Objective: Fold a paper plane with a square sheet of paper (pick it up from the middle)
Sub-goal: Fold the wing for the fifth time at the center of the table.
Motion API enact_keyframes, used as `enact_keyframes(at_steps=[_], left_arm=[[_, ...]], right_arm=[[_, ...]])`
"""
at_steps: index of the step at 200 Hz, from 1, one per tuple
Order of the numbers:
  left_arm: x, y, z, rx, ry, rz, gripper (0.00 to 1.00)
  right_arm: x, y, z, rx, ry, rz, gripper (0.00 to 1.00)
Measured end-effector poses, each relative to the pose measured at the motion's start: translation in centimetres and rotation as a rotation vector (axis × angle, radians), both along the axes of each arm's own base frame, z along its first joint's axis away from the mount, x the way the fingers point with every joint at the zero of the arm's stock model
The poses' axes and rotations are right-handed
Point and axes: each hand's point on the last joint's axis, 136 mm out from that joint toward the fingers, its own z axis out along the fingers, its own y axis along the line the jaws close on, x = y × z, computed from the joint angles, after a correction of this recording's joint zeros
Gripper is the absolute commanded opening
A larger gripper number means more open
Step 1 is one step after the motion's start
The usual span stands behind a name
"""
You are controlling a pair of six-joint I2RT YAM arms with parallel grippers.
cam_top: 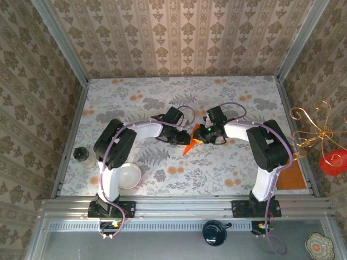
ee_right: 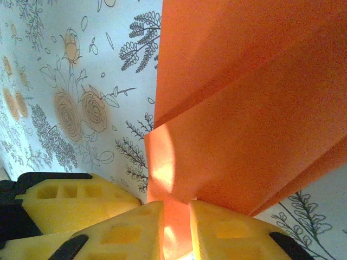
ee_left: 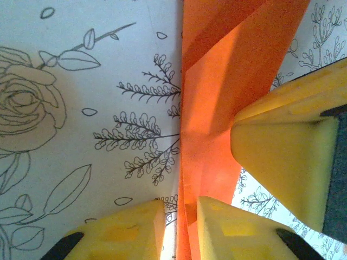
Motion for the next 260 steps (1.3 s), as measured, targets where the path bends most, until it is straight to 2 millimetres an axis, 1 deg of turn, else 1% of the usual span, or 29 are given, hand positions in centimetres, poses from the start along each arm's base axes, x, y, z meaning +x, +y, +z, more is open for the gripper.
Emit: enact_keyframes(at_steps=[47,126,147,160,179,196,208,221,260], left_arm=[[0.1,0.1,-0.1,0.002,0.002,0.003,0.23],[0.2,0.3,0.0,0.009,0.004,0.008,0.19],[0.1,0.4,0.4,0.022,-0.013,0.011,0.18],[0.2,0.6,1.1,0.024,-0.031,0.016,0.18],[0.2,0.5,3.1,-0.001,-0.07,0.017,0.17],[0.4,-0.1,5.0,-0.048,-0.105,0.021,0.16],[0.3,-0.5,5.7,-0.076,-0.115,0.022,0.16],[0.1,-1.1,5.8,-0.095,-0.107,0.021,0.14],[-1.3,-1.7,4.8,-0.109,-0.042,0.011,0.08]], right_arm=[[0.1,-0.1,-0.5,-0.009,0.01,-0.001,0.23],[0.2,-0.2,-0.5,-0.054,0.019,0.009,0.23],[0.2,-0.3,-0.6,-0.077,0.026,0.013,0.23],[0.2,-0.3,-0.6,-0.088,0.031,0.013,0.22],[0.2,-0.3,-0.7,-0.097,0.033,0.018,0.22],[0.2,-0.4,-0.7,-0.1,0.034,0.021,0.22],[0.1,-0.4,-0.7,-0.102,0.037,0.021,0.21],[0.1,-0.4,-0.8,-0.103,0.038,0.024,0.21],[0.1,-0.4,-0.9,-0.109,0.052,0.024,0.19]])
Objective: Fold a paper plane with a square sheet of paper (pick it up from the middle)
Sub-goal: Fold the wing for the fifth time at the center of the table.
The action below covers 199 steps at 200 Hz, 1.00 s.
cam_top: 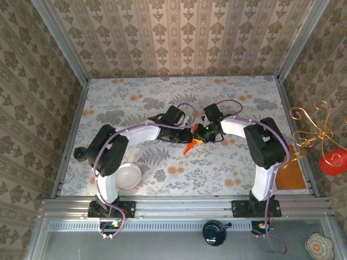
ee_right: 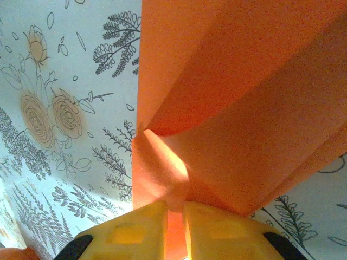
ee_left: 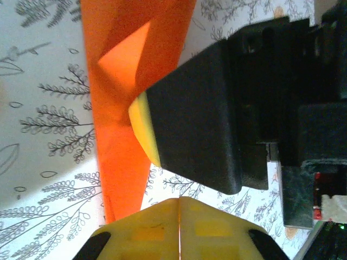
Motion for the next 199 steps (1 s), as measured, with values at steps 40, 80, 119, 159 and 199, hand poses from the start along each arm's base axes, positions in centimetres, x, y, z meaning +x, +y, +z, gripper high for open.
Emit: enact_keyframes(at_steps=[40,80,119,159,199], left_arm=[[-1.1,-0.3,-1.8,0.025,0.045,-0.025,0.03],[-1.8,-0.2,-3.3,0.057,0.081,-0.035,0.01],[-1.8,-0.1,-3.7,0.064,0.086,-0.033,0.01],[-1.3,0.2,-3.7,0.062,0.086,-0.021,0.02],[-1.0,0.4,-3.7,0.059,0.087,-0.012,0.03]], right_arm=[[0.1,0.0,-0.1,-0.003,0.011,-0.001,0.17],[0.3,0.1,-0.2,-0.003,0.015,-0.005,0.17],[0.3,0.1,-0.2,-0.003,0.019,-0.007,0.17],[0.3,0.1,-0.2,-0.003,0.02,-0.007,0.17],[0.3,0.1,-0.2,-0.002,0.023,-0.013,0.17]])
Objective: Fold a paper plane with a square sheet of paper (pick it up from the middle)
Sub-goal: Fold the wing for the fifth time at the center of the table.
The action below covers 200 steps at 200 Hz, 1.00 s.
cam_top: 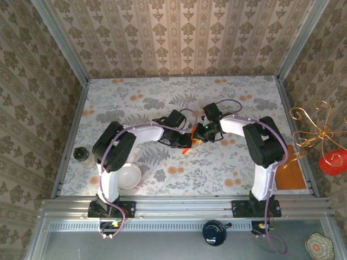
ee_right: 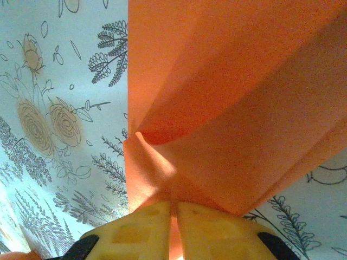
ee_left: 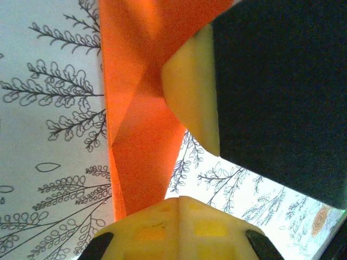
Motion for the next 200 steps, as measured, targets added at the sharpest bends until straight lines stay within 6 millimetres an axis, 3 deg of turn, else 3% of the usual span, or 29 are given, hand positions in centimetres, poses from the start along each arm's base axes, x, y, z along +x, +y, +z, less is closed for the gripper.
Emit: enact_keyframes(at_steps=[99,200], left_arm=[[0.5,-0.4,0.7,-0.018,-0.01,-0.003,0.02],[0.3,0.1,-0.7,0.012,0.017,-0.004,0.0]], right_arm=[[0.0,0.0,0.0,0.0,0.001,0.0,0.17],[0.0,0.0,0.0,0.0,0.001,0.0,0.17]])
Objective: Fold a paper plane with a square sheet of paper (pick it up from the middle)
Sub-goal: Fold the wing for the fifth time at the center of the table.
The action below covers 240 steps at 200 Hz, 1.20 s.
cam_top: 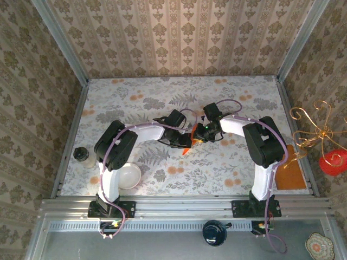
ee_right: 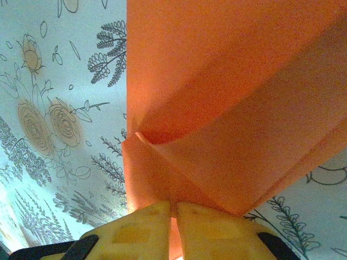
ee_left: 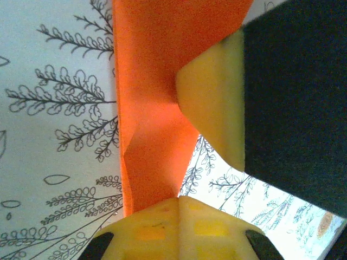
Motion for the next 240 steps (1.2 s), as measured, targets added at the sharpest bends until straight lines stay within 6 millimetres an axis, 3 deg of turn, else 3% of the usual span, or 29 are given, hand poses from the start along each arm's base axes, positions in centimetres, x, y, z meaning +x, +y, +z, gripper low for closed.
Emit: enact_keyframes(at_steps=[164,240], left_arm=[[-0.4,0.2,-0.5,-0.018,-0.017,-0.004,0.0],[-1.7,1.7,-0.5,0.023,-0.02,-0.001,0.0]], right_arm=[[0.1,0.1,-0.1,-0.003,0.008,0.0,0.17],[0.1,0.2,-0.2,-0.004,0.011,0.003,0.17]])
